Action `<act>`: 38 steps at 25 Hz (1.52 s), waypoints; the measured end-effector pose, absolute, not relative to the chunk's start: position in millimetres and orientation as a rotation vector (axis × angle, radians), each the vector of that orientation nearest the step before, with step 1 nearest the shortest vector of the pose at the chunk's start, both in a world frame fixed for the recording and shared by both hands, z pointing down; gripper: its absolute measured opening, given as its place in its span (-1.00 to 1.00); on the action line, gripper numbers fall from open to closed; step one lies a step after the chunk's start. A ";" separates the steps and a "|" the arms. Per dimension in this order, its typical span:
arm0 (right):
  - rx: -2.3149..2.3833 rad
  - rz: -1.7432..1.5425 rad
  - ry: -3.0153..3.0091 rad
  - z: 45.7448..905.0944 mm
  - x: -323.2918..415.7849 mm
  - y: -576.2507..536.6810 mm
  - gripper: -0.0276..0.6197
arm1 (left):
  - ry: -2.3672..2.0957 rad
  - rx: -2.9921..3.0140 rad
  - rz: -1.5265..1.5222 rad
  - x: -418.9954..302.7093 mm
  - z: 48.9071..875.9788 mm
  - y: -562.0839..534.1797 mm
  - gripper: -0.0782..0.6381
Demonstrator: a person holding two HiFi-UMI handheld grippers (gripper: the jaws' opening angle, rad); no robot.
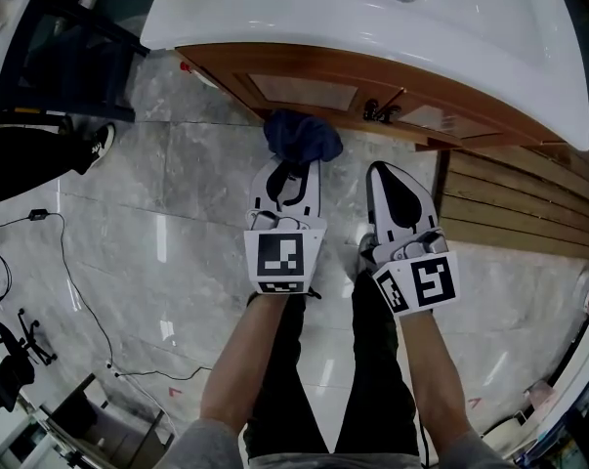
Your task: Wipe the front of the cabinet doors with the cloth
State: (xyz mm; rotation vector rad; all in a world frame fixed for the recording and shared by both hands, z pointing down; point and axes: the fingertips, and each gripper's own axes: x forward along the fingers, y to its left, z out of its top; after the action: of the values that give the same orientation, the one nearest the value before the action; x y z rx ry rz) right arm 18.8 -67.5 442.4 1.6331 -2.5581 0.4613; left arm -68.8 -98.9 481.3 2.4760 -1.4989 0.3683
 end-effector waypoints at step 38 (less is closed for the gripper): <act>1.635 0.497 -2.538 500.4 96.2 -90.8 -0.88 | -1.379 2.521 0.336 39.4 549.1 -151.3 -0.61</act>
State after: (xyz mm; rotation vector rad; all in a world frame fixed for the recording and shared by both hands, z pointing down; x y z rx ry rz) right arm 96.2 -90.8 500.4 1.6354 -2.5376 0.4966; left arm 39.4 -151.3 549.1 2.5213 -1.3789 0.3364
